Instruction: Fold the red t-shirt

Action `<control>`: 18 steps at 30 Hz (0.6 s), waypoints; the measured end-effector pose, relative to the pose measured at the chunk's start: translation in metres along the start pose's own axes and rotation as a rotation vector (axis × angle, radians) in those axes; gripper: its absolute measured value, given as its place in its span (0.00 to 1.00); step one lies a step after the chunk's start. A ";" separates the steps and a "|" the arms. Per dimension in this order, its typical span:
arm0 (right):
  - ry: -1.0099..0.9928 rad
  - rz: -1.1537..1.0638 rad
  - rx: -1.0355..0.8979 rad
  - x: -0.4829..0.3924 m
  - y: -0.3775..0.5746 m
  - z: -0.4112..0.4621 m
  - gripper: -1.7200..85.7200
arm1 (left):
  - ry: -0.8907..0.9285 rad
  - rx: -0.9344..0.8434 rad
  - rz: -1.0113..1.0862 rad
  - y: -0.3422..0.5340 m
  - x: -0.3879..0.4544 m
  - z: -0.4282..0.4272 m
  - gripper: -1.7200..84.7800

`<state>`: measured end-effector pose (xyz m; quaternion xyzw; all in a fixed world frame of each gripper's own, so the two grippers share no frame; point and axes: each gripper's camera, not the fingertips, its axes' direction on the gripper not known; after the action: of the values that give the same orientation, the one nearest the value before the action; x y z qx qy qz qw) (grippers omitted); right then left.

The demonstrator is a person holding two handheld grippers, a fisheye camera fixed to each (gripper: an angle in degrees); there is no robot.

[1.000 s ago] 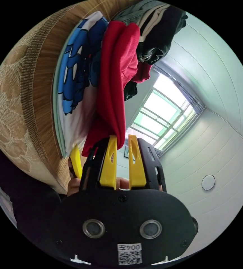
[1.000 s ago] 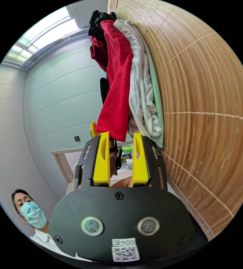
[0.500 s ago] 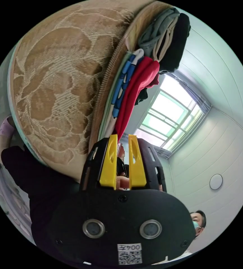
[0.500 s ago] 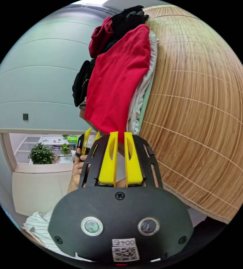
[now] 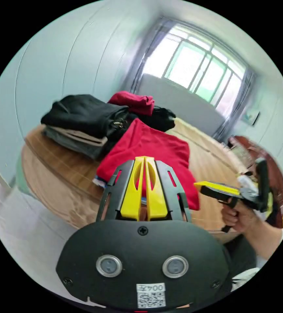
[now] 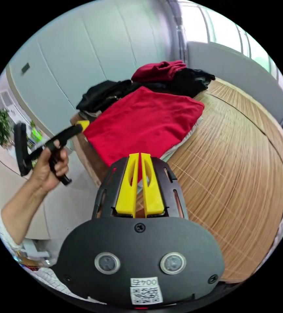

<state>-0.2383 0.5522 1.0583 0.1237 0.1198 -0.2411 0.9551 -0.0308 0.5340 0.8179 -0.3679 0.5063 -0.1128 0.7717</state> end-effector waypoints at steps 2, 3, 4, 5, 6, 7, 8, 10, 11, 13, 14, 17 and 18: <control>0.089 -0.081 -0.111 -0.019 -0.010 0.040 0.04 | -0.052 -0.113 0.105 0.001 0.020 0.033 0.03; 0.097 -0.091 -0.137 -0.022 -0.011 0.049 0.04 | -0.076 -0.199 0.150 0.006 0.031 0.052 0.03; 0.095 -0.099 -0.125 -0.026 -0.014 0.050 0.05 | -0.089 -0.223 0.170 0.010 0.037 0.059 0.03; 0.090 -0.098 -0.146 -0.029 -0.022 0.044 0.06 | -0.113 -0.220 0.196 0.016 0.049 0.061 0.03; 0.084 -0.092 -0.145 -0.029 -0.025 0.037 0.06 | -0.120 -0.189 0.180 0.019 0.059 0.053 0.03; 0.066 -0.080 -0.115 -0.028 -0.028 0.018 0.07 | -0.111 -0.166 0.168 0.021 0.064 0.047 0.03; 0.063 -0.076 -0.096 -0.025 -0.027 -0.002 0.08 | -0.078 -0.110 0.149 0.023 0.076 0.032 0.03; 0.090 -0.063 -0.102 -0.012 -0.017 -0.031 0.09 | -0.014 -0.055 0.140 0.028 0.097 0.010 0.03; 0.116 -0.051 -0.112 0.002 -0.002 -0.049 0.09 | 0.045 -0.033 0.140 0.034 0.113 -0.004 0.03; 0.186 -0.011 -0.153 0.029 0.029 -0.070 0.09 | 0.114 -0.019 0.154 0.048 0.139 -0.018 0.03; 0.253 0.036 -0.190 0.050 0.056 -0.082 0.08 | 0.144 -0.027 0.175 0.061 0.158 -0.022 0.03; 0.398 0.206 -0.261 0.104 0.130 -0.115 0.05 | 0.183 -0.094 0.274 0.095 0.216 -0.013 0.03; 0.411 0.243 -0.270 0.114 0.144 -0.122 0.04 | 0.179 -0.126 0.308 0.107 0.239 -0.007 0.03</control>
<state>-0.0914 0.6619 0.9362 0.0550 0.3267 -0.0766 0.9404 0.0524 0.4756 0.5770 -0.3222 0.6294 0.0063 0.7071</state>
